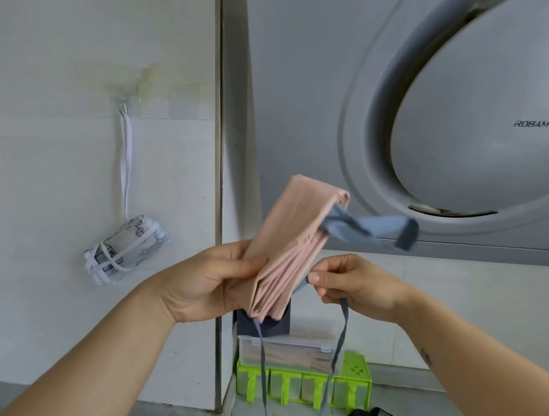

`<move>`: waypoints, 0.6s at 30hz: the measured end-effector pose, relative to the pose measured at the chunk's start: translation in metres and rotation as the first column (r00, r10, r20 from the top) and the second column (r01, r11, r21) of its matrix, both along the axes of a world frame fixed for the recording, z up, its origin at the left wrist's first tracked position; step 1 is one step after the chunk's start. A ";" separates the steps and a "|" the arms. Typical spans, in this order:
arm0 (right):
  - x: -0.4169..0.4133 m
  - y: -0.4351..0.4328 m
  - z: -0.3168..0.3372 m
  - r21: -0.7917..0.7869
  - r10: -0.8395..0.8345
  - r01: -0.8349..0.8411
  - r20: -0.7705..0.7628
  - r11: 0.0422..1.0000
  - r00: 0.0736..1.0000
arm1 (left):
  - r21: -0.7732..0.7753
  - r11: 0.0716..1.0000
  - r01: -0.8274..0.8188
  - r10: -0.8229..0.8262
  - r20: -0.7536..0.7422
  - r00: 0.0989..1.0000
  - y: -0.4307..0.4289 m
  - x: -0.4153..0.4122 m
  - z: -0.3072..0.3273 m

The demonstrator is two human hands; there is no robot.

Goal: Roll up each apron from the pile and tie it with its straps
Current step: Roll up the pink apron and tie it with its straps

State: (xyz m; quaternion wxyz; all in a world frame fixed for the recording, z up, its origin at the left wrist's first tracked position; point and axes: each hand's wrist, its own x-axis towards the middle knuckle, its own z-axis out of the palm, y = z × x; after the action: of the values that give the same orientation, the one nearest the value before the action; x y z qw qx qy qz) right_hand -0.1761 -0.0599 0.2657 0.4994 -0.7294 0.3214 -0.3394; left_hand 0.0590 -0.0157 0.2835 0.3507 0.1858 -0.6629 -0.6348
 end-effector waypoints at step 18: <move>-0.009 0.016 0.077 -0.263 -0.409 0.351 -0.215 0.899 0.887 | -0.205 0.832 -0.515 0.554 0.334 0.763 -0.010 -0.003 -0.027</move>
State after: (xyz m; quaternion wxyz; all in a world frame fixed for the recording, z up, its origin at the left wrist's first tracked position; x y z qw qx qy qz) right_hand -0.1855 -0.0437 0.3422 0.2927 -0.7406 0.4835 -0.3634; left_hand 0.0558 -0.0252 0.2567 0.3909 0.4683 -0.6682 -0.4259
